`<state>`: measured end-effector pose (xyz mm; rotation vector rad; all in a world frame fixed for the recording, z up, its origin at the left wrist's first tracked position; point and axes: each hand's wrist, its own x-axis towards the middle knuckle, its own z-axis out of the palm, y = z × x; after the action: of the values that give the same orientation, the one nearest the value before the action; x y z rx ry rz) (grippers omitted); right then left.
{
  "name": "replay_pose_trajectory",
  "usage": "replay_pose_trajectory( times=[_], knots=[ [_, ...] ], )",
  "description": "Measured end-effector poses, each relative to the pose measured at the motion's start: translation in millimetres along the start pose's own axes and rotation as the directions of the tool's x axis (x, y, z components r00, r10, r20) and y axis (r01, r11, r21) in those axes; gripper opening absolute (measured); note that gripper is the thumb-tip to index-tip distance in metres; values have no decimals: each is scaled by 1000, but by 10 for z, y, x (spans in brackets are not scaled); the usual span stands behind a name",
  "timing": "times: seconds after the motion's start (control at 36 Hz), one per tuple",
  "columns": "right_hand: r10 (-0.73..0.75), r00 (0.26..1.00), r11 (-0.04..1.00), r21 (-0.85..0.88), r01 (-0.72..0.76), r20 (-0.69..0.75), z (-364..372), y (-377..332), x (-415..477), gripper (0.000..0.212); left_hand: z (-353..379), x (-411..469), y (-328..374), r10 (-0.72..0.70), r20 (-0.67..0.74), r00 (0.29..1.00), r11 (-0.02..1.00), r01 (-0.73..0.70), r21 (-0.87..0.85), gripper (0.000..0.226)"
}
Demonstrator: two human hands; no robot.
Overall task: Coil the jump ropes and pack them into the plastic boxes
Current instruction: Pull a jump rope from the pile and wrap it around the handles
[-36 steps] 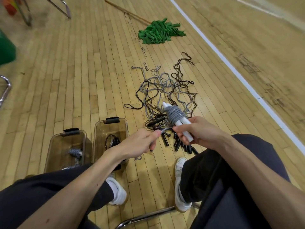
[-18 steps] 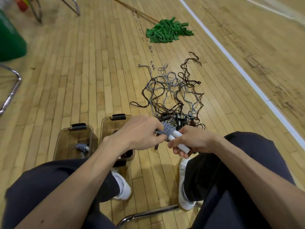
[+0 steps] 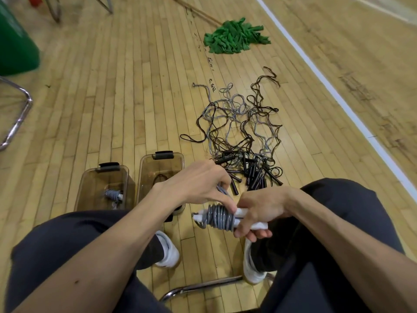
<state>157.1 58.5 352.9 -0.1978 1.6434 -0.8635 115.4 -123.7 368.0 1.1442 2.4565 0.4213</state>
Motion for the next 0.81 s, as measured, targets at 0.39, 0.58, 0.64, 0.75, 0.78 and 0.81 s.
replay_pose_trajectory(
  times=[0.39, 0.58, 0.64, 0.75, 0.78, 0.81],
  knots=[
    [-377, 921, 868, 385, 313, 102, 38, 96, -186, 11, -6, 90, 91, -98, 156, 983, 615, 183, -767, 68],
    [-489, 853, 683, 529, 504, -181, -14, 27, -208, 14, 281, 95, -148, -358, 213, 909, 467, 371, -803, 19],
    [-447, 849, 681, 507, 528, -284, -26, 34, -194, 19, 201, 144, 20, -330, 117, 937, 467, 269, -842, 27],
    [-371, 836, 716, 449, 535, -404, -44, 53, -198, 18, 221, 190, 74, -391, 70, 918, 358, 222, -907, 34],
    [-355, 833, 719, 445, 534, -425, -53, 47, -204, 20, 237, 204, 65, -417, 92, 904, 321, 241, -916, 35],
    [-338, 827, 719, 444, 534, -448, -63, 45, -211, 22, 228, 204, 78, -399, 113, 910, 295, 244, -924, 35]
  ],
)
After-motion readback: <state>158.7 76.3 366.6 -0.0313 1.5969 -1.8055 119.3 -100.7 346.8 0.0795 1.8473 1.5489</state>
